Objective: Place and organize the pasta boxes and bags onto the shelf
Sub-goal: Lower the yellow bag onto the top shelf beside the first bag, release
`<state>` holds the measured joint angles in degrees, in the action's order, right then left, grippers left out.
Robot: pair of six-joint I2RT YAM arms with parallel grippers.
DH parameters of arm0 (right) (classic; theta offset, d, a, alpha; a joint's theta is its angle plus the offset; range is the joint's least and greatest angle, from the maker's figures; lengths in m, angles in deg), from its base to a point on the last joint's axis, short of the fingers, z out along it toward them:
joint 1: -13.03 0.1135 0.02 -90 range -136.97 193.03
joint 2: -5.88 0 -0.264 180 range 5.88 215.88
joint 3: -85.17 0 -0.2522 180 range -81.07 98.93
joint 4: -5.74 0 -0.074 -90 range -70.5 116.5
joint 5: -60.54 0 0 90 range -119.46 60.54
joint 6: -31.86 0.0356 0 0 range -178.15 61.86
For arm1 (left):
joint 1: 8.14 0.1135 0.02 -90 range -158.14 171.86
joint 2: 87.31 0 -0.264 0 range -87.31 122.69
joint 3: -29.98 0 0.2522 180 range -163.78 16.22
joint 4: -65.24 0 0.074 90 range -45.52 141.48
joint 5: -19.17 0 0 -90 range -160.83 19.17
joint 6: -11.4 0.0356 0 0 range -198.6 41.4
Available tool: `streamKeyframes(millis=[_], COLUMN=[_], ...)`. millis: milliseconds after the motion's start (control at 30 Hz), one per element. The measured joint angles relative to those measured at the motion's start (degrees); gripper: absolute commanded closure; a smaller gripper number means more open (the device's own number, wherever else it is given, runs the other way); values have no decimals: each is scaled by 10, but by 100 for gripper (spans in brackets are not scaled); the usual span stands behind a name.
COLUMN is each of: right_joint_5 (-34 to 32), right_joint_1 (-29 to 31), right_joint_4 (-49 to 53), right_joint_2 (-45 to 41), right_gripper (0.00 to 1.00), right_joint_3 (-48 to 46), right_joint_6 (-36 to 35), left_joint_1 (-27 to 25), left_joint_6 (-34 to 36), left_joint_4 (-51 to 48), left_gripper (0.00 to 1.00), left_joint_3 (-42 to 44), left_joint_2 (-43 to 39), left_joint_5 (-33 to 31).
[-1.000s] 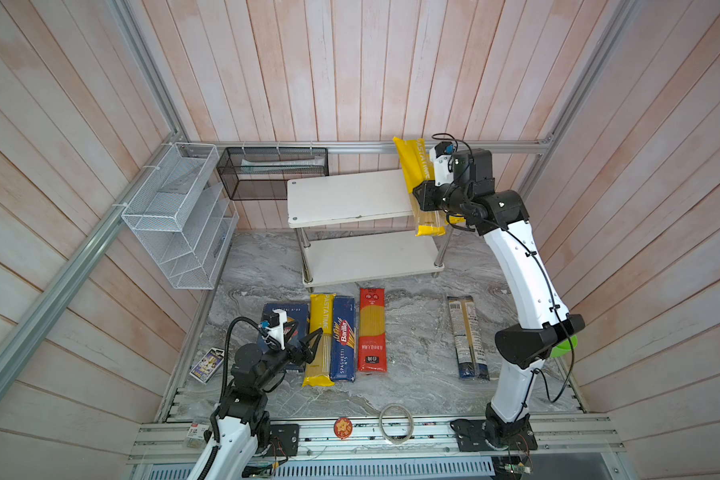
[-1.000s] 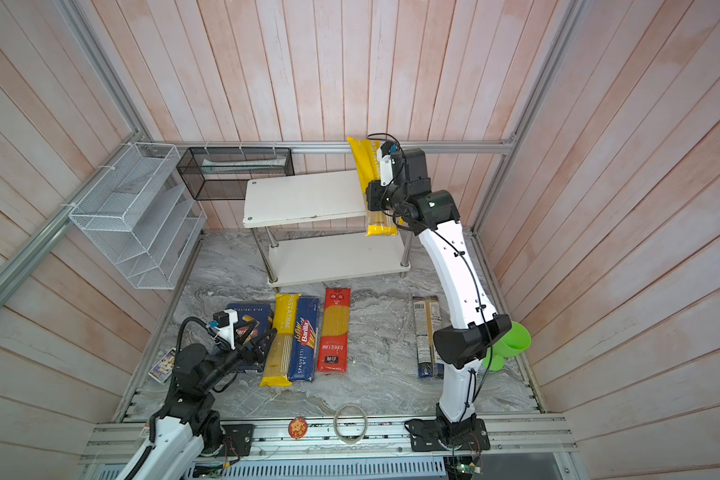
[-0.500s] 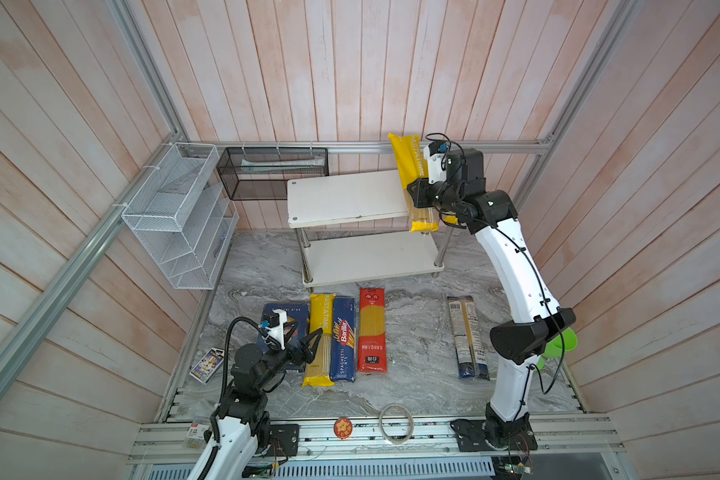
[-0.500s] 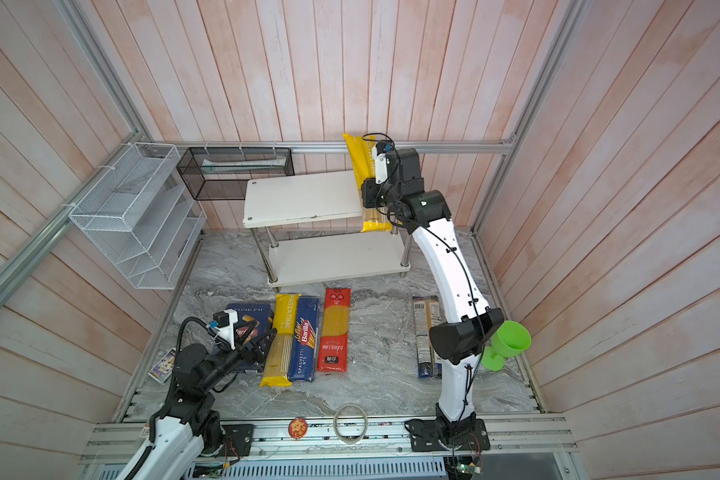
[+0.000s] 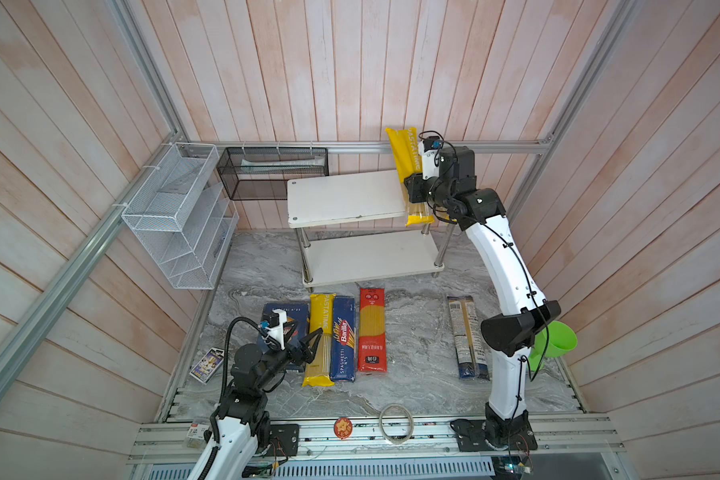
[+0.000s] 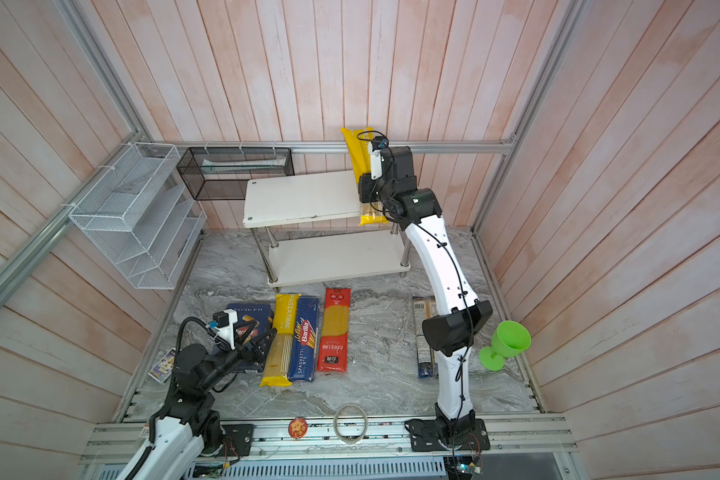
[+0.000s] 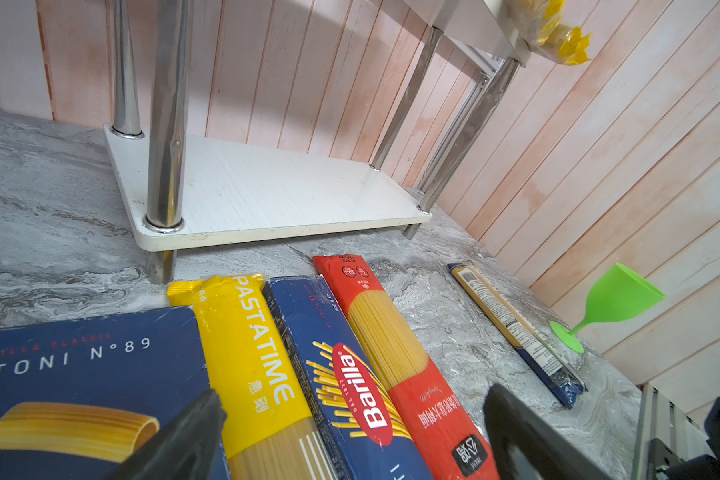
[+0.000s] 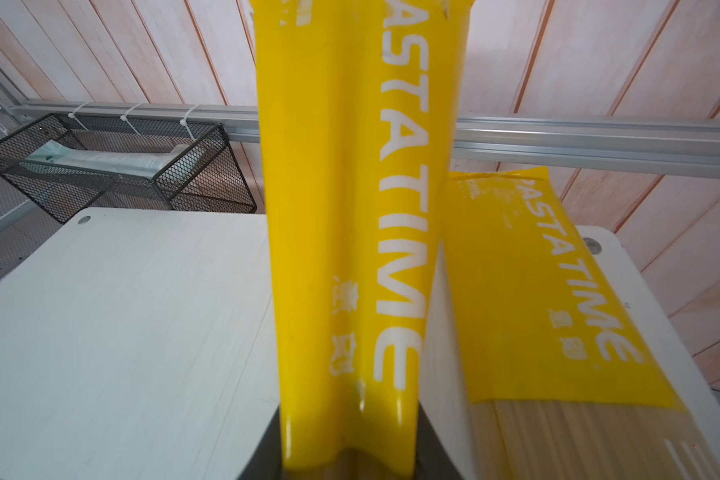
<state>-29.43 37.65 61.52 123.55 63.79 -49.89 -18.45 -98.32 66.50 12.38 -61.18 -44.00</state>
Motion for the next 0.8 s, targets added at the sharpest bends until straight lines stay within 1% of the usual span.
streamKeyframes(millis=[133,233,333,400,433,500,667,800], right_joint_5=[-2,-5,-7,-7,-8,-8,-16,-17], right_joint_1=[0,0,0,0,0,-1,-4,-8], right_joint_4=[-1,-3,-5,-5,-5,-5,-13,-24], right_joint_2=[1,2,2,3,4,5,15,27], right_gripper=[97,88,87,80,75,61,57,56], right_joint_3=[1,1,1,2,3,4,4,4], right_joint_6=[0,0,1,1,2,5,10,20], left_joint_1=[0,0,0,0,0,0,0,0], left_joint_6=[0,0,0,0,0,0,0,0], left_joint_4=[0,0,0,0,0,0,0,-1], left_gripper=[0,0,0,0,0,0,0,0], left_joint_3=[0,0,0,0,1,2,3,3], left_joint_2=[-3,-6,-9,-11,-12,-13,-17,-26], left_joint_5=[0,0,0,0,0,0,0,0])
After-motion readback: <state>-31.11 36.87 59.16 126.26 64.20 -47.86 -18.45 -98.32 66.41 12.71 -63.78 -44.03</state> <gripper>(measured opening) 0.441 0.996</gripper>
